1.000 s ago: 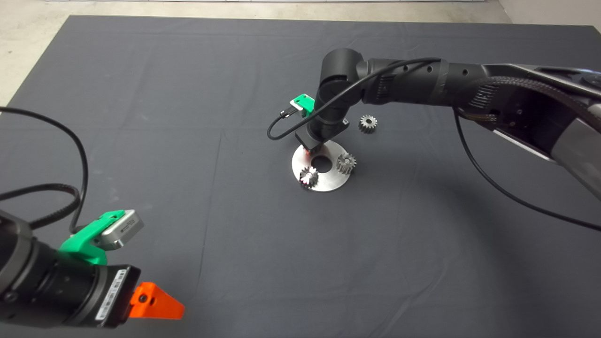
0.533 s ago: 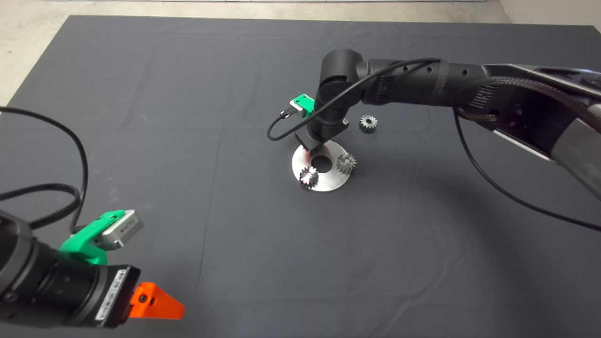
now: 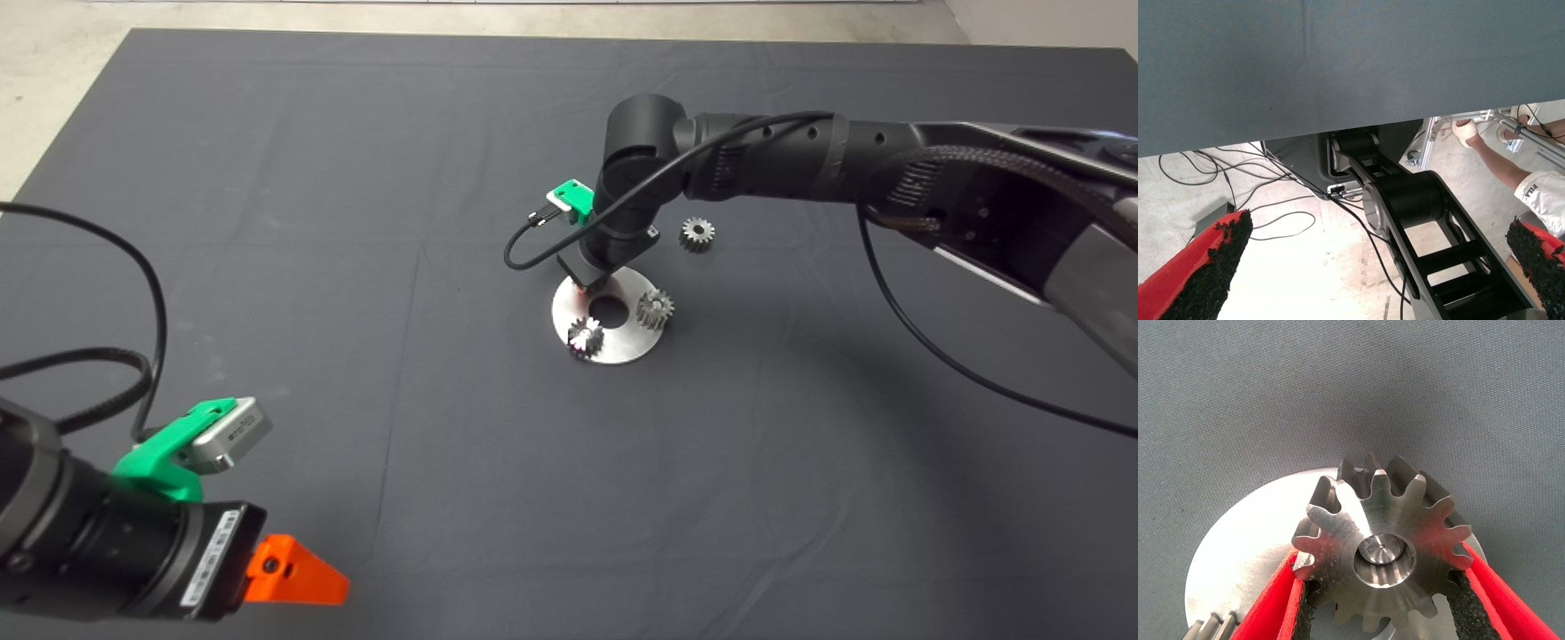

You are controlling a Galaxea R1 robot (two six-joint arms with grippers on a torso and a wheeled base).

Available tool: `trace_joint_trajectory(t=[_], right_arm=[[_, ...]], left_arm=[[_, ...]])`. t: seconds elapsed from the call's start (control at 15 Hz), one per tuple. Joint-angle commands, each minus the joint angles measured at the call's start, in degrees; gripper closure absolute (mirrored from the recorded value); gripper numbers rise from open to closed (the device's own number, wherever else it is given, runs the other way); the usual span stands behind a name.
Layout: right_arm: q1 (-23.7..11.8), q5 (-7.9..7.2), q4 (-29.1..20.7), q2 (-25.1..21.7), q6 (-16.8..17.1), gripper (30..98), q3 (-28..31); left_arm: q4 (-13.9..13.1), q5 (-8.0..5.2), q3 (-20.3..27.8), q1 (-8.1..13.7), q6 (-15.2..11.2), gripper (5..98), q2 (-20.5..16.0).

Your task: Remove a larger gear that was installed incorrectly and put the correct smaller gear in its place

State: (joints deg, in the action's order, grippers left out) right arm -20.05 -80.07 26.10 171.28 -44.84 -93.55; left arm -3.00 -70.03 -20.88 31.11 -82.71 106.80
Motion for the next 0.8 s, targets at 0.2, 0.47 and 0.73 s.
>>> trace_joint_trajectory(t=[0.2,0.47,0.73], right_arm=[[-6.0,-0.26,1.1,0.2,-0.3,83.6,0.9],[-8.0,-1.61,1.0,-0.1,-0.3,83.6,1.5],[-9.1,-7.09,1.0,-0.5,-0.3,83.8,6.6]], left_arm=[[0.1,0.07,0.7,0.0,-0.1,5.3,-0.1],[0.1,0.07,0.7,0.1,-0.2,5.3,-0.1],[0.1,0.07,0.7,0.0,-0.2,5.3,-0.1]])
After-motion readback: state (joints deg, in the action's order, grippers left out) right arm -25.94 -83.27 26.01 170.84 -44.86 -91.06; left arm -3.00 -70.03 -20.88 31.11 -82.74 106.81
